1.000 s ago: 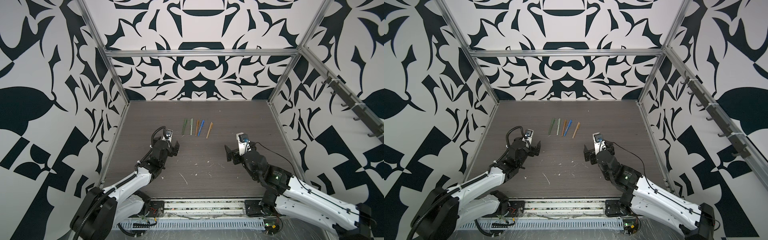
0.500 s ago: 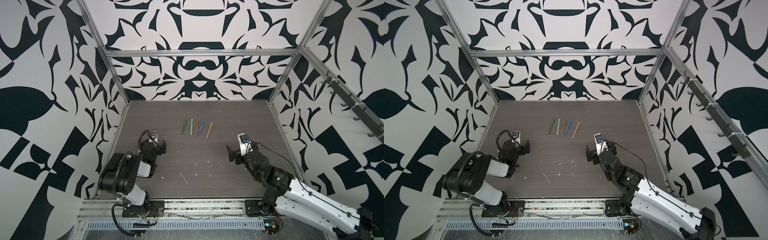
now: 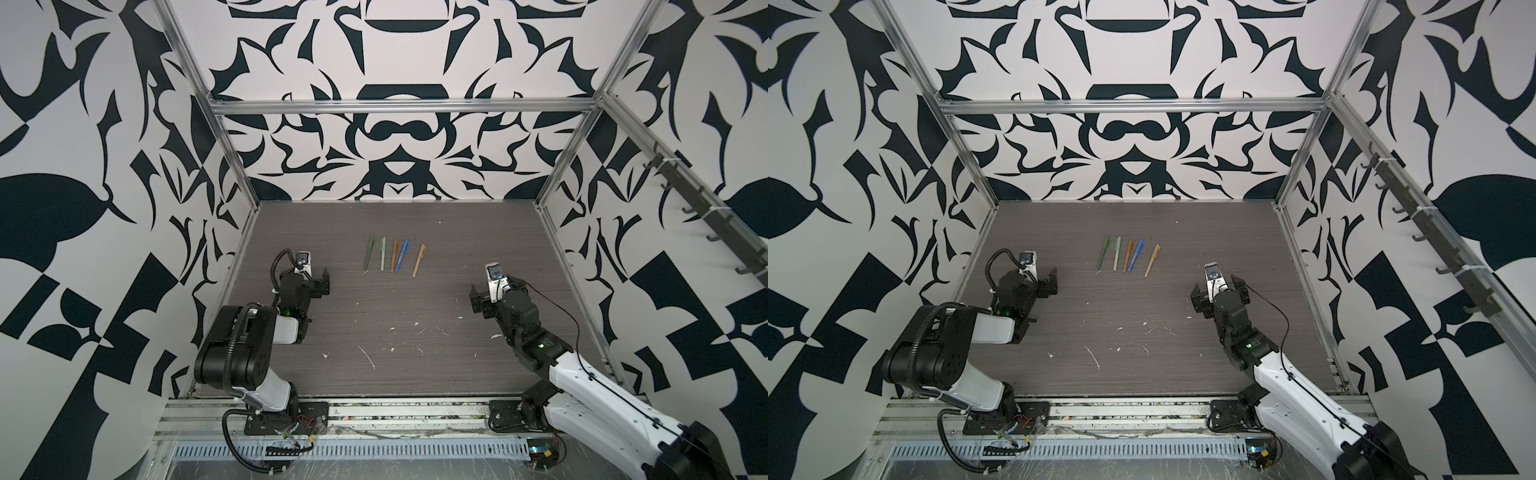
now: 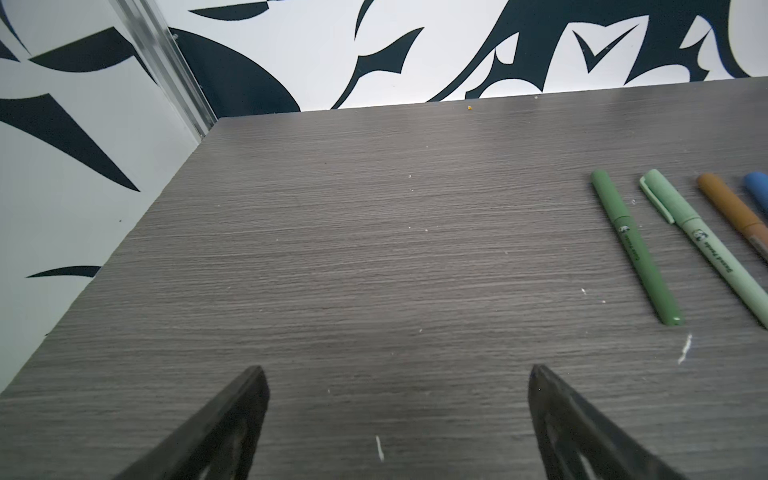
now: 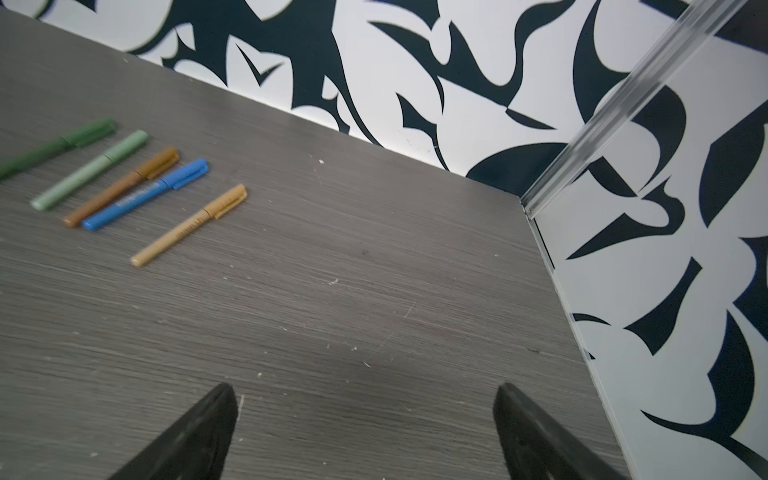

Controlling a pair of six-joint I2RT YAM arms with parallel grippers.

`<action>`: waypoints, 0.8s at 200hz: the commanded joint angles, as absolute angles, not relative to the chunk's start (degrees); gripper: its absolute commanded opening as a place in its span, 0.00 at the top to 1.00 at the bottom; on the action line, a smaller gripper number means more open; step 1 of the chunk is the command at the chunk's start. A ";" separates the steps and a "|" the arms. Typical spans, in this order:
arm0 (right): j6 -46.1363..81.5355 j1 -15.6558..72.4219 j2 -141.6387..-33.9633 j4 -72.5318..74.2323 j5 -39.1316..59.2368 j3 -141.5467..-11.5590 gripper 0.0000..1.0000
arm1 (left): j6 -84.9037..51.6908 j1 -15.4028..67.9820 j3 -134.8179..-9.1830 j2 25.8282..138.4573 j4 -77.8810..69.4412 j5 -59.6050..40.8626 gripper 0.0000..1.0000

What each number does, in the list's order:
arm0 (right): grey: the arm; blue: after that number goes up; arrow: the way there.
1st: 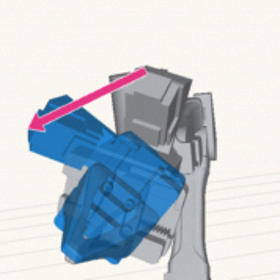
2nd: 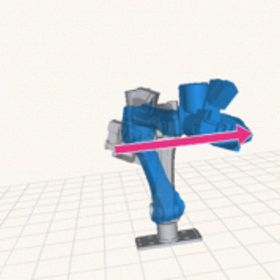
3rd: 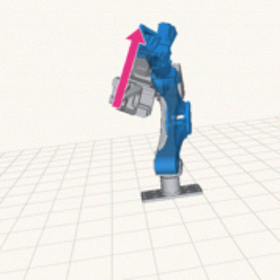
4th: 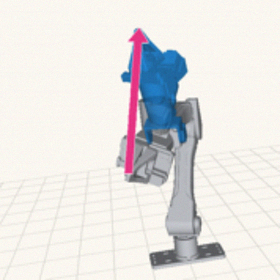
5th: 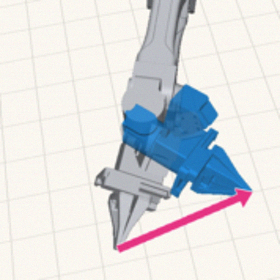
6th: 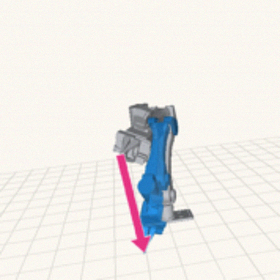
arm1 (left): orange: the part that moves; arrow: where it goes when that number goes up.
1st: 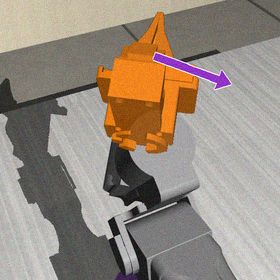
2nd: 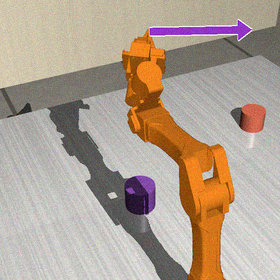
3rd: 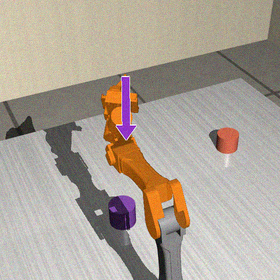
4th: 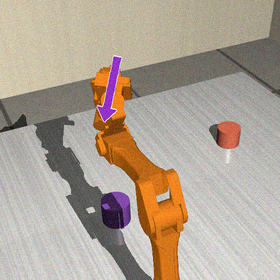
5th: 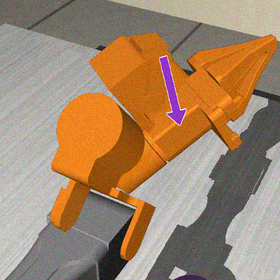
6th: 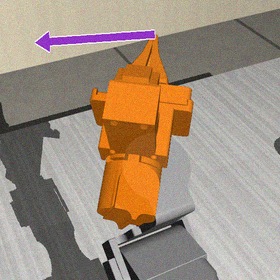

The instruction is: Insert the pens into the pen caps

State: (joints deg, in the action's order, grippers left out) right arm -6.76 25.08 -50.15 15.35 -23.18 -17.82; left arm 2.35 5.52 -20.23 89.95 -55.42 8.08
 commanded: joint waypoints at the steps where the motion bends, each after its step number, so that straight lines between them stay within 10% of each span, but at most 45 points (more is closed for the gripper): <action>1: -8.68 20.69 -58.53 35.87 -18.95 -13.80 0.00 | 2.05 5.36 -20.21 89.65 -55.11 7.01 0.01; 67: -9.90 16.62 -91.50 81.49 -19.80 -6.75 0.00 | 2.11 5.32 -20.14 89.67 -55.21 7.03 0.01; 160: -0.25 10.85 -90.44 58.37 -28.16 -18.63 0.00 | 2.04 5.32 -20.18 89.69 -55.17 7.07 0.01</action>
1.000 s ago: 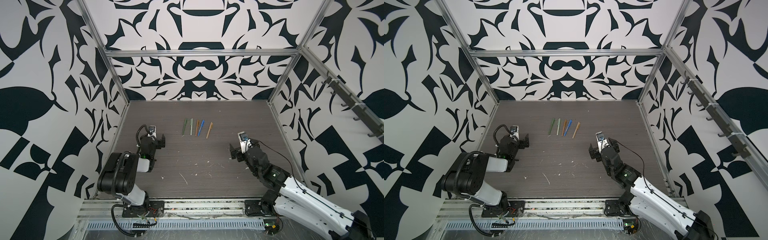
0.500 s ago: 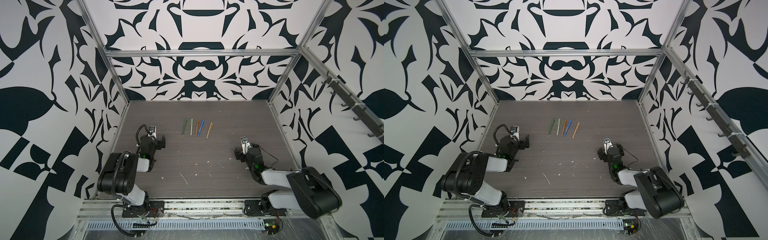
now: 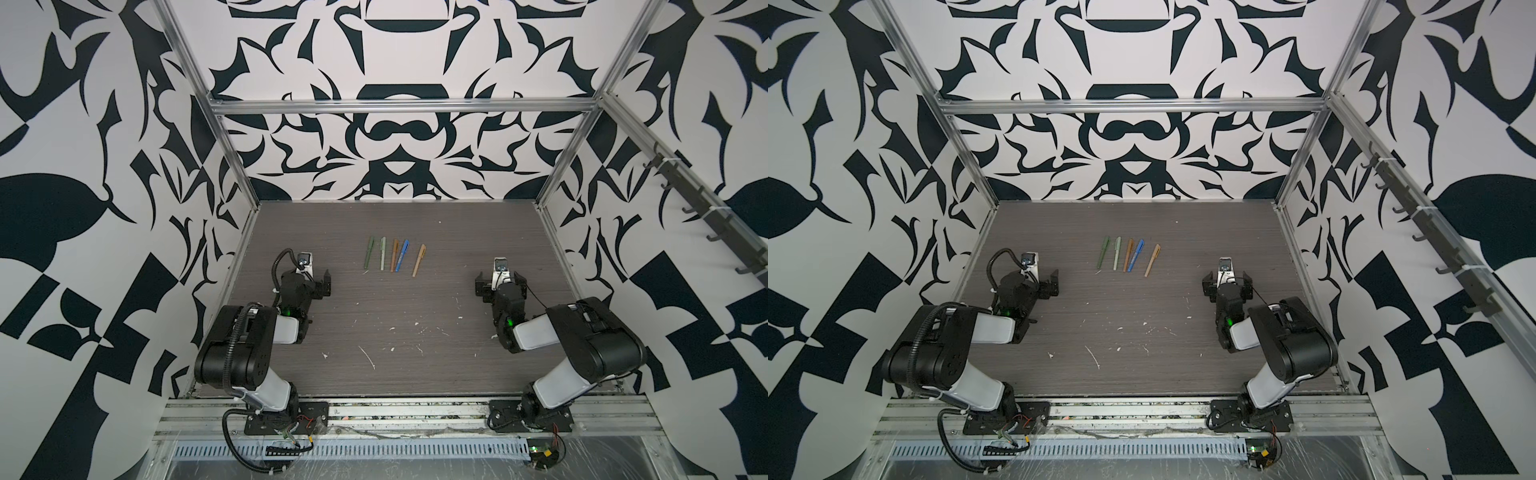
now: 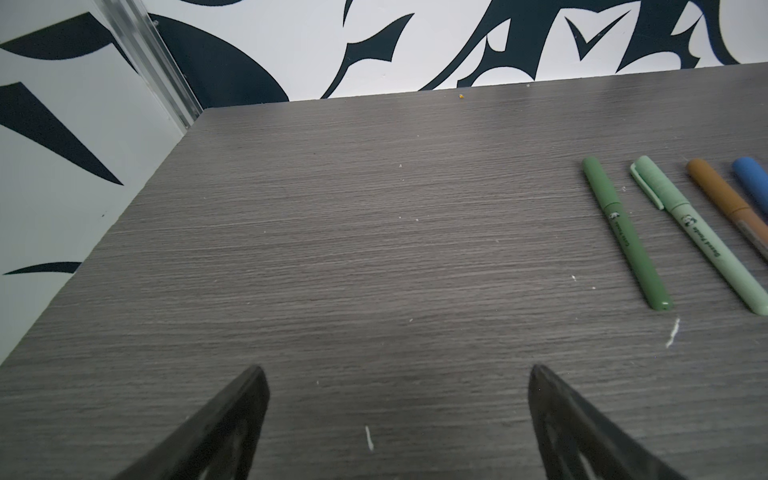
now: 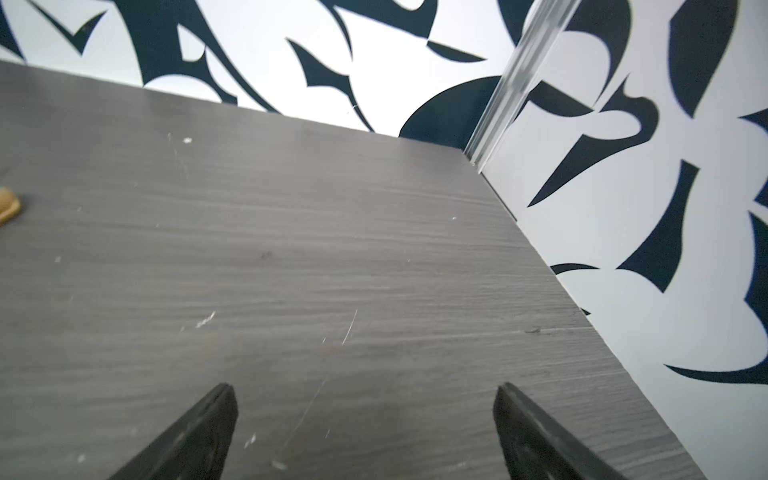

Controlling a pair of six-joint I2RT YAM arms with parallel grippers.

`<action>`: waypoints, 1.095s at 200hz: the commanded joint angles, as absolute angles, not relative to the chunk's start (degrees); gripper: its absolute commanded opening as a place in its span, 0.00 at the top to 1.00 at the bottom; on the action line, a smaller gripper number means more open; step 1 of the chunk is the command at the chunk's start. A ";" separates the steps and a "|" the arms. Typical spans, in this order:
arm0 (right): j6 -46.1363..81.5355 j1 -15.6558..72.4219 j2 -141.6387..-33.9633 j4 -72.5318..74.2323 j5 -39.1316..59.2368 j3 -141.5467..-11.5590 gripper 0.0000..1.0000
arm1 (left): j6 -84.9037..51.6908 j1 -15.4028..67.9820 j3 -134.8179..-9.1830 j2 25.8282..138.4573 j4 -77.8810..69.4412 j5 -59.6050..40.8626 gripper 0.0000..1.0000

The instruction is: Insert the pens into the pen caps

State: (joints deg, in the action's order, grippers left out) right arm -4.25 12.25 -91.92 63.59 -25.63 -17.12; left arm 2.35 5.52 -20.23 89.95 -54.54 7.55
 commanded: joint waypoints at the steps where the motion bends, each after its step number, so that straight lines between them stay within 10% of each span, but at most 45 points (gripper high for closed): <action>1: -0.21 10.74 -90.44 58.36 -28.10 -18.63 0.00 | 2.08 5.34 -20.20 89.71 -55.18 7.05 0.01; 219: 1.76 7.73 -89.80 55.16 -22.74 -19.51 0.00 | 2.07 5.36 -20.20 89.66 -55.15 6.97 0.01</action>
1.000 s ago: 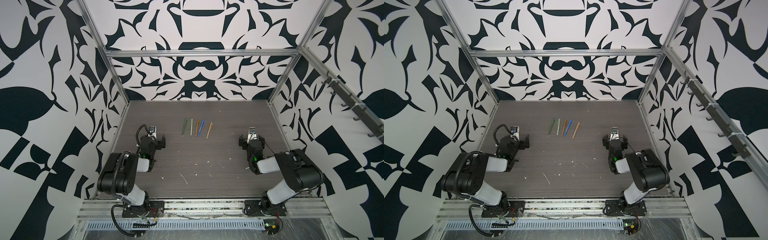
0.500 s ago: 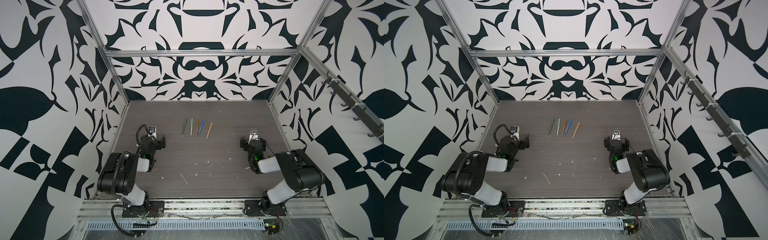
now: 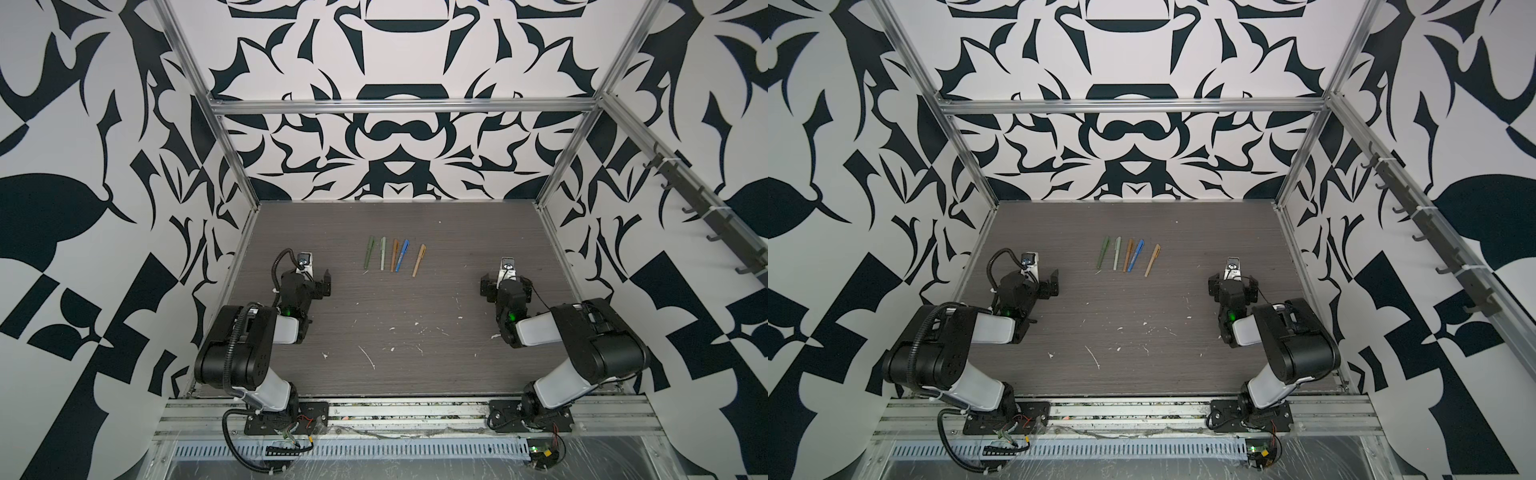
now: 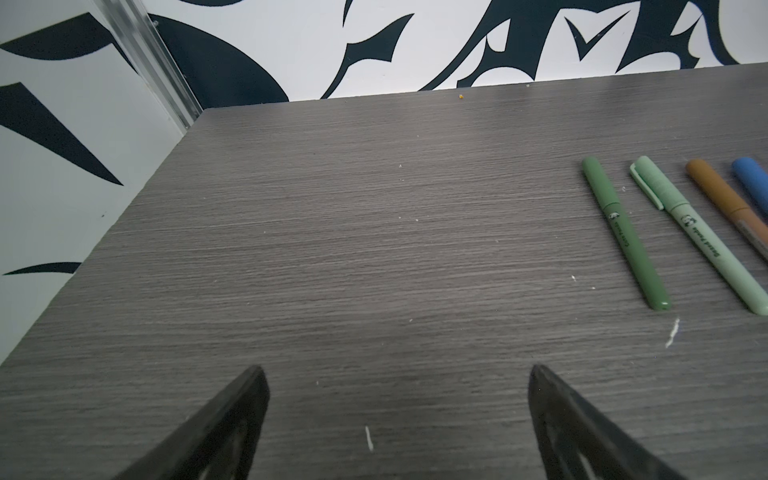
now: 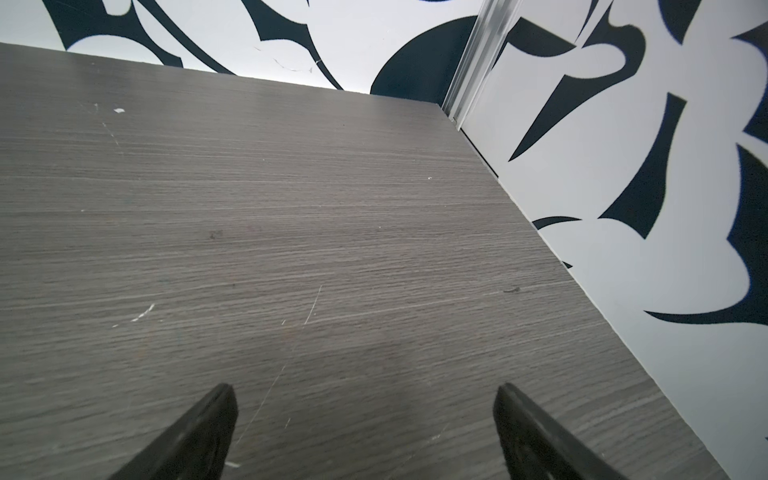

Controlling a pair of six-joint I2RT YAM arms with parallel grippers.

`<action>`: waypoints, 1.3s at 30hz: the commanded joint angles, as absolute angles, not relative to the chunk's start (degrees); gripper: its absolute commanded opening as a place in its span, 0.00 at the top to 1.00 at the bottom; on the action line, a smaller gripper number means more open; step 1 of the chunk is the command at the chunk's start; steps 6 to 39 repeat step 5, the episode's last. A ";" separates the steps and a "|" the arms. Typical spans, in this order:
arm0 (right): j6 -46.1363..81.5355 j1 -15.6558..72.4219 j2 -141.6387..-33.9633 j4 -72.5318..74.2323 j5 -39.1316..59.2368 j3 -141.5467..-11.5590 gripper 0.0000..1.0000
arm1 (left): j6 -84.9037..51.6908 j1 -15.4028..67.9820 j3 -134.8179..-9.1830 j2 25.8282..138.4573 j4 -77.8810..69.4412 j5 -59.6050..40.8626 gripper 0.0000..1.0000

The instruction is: Insert the pens into the pen caps

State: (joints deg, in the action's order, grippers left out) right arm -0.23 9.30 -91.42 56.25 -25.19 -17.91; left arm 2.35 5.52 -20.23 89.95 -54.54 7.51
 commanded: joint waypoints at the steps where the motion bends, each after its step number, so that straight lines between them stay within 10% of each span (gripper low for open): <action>1: 1.76 7.73 -89.86 55.18 -22.75 -19.47 0.00 | 2.09 5.36 -20.21 89.65 -55.17 6.96 0.01; 39: 1.10 7.74 -89.76 55.48 -23.02 -19.34 0.00 | 2.19 5.36 -20.17 89.65 -55.14 6.95 0.01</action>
